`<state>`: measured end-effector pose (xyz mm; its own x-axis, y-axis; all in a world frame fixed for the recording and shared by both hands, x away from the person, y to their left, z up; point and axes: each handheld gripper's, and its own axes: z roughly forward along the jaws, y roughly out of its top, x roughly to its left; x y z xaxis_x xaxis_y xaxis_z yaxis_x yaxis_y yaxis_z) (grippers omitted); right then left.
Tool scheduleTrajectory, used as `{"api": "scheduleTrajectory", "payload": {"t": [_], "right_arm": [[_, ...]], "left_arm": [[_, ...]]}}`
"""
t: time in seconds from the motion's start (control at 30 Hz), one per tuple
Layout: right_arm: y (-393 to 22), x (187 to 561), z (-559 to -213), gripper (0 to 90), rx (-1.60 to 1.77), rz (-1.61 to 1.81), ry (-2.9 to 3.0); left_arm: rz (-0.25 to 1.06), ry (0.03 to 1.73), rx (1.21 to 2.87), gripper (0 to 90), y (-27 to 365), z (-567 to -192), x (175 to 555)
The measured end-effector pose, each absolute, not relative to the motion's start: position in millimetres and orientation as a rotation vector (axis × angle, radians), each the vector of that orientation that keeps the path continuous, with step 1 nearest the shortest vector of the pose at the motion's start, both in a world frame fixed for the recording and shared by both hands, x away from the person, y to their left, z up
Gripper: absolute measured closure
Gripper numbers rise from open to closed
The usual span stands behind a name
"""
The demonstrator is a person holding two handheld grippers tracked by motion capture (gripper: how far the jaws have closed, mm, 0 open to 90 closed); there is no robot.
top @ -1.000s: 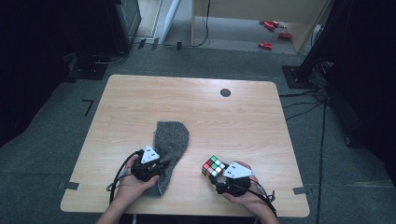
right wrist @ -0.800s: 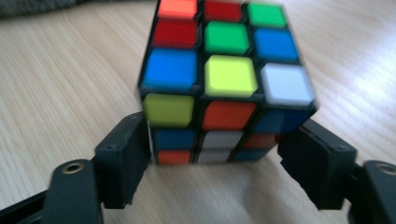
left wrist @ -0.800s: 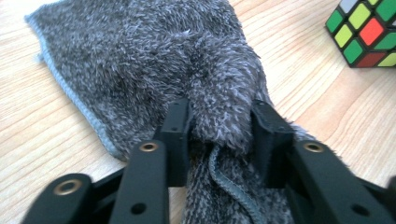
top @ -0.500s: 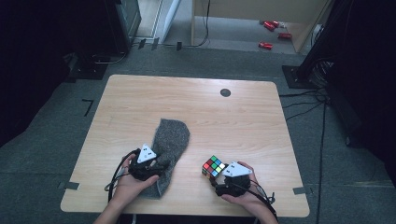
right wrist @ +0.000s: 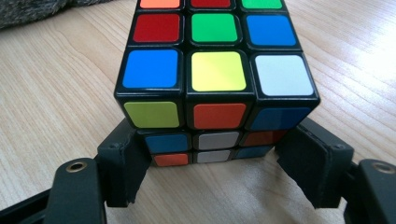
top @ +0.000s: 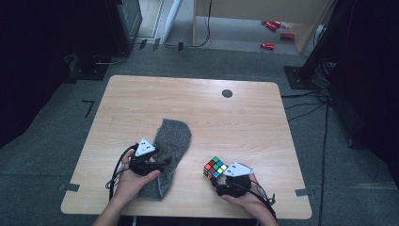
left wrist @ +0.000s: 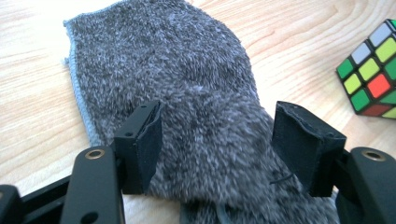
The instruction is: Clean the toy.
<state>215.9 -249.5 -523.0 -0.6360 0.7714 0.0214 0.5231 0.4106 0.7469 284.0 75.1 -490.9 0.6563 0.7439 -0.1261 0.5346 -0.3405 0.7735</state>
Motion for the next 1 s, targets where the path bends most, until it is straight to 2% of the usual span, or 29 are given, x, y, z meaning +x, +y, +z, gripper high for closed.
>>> {"api": "scheduleTrajectory", "payload": {"t": [0.13,0.27,0.5,0.63,0.67,0.73,0.77,0.83,0.87,0.93,1.0], "right_arm": [[-249,216,-523,28.6,1.124,1.067,2.343],[-247,217,-522,34.0,1.118,1.069,2.341],[-247,217,-522,34.5,1.118,1.067,2.338],[-247,216,-522,34.6,1.124,1.064,2.336],[-247,216,-522,34.7,1.125,1.063,2.337],[-247,216,-521,34.7,1.119,1.056,2.338],[-247,216,-521,34.7,1.114,1.053,2.341],[-246,216,-520,34.7,1.097,1.052,2.353],[-245,216,-519,34.7,1.089,1.055,2.360],[-242,216,-518,34.8,1.048,1.048,2.376],[-238,214,-513,34.8,1.021,1.060,2.386]], "left_arm": [[0.341,1.010,2.042,30.4,70,-493,289],[0.349,1.025,2.079,26.9,63,-493,293],[0.405,1.090,2.150,19.4,55,-506,297],[0.406,1.101,2.175,20.2,52,-512,297],[0.399,1.084,2.174,22.7,52,-512,296],[0.379,1.040,2.174,34.8,53,-511,294],[0.370,1.026,2.170,46.2,54,-511,293],[0.353,1.001,2.162,63.3,55,-511,290],[0.358,0.989,2.158,68.7,56,-511,288],[0.373,0.963,2.156,74.9,57,-509,285],[0.365,0.931,2.128,76.5,60,-503,281]]}}
